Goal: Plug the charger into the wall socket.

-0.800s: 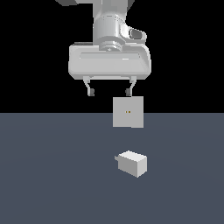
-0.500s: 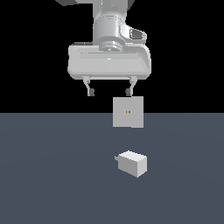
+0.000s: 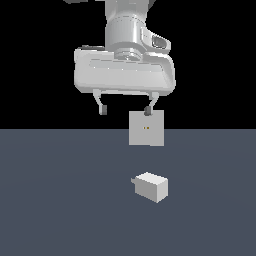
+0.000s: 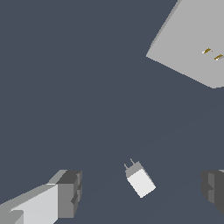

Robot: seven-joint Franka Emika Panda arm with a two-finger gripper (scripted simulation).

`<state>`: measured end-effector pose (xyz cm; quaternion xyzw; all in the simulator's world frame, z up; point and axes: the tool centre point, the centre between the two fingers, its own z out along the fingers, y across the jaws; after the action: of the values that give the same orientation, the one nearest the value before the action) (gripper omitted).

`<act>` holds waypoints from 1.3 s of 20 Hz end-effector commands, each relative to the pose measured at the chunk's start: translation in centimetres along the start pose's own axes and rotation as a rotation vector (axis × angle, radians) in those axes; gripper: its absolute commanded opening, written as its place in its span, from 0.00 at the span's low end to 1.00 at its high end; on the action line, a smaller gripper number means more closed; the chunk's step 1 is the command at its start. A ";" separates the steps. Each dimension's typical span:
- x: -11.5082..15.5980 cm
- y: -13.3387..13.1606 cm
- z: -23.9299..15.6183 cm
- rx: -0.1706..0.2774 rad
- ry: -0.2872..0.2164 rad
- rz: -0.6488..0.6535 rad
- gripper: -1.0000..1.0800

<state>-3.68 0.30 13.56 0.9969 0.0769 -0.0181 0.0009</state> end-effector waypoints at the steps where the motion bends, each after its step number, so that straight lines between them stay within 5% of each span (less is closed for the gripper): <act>1: -0.6 0.0 0.5 0.000 0.007 -0.047 0.96; 26: -6.6 2.2 6.8 0.006 0.090 -0.558 0.96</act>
<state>-9.90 -2.77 7.27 0.9408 0.3379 0.0243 -0.0102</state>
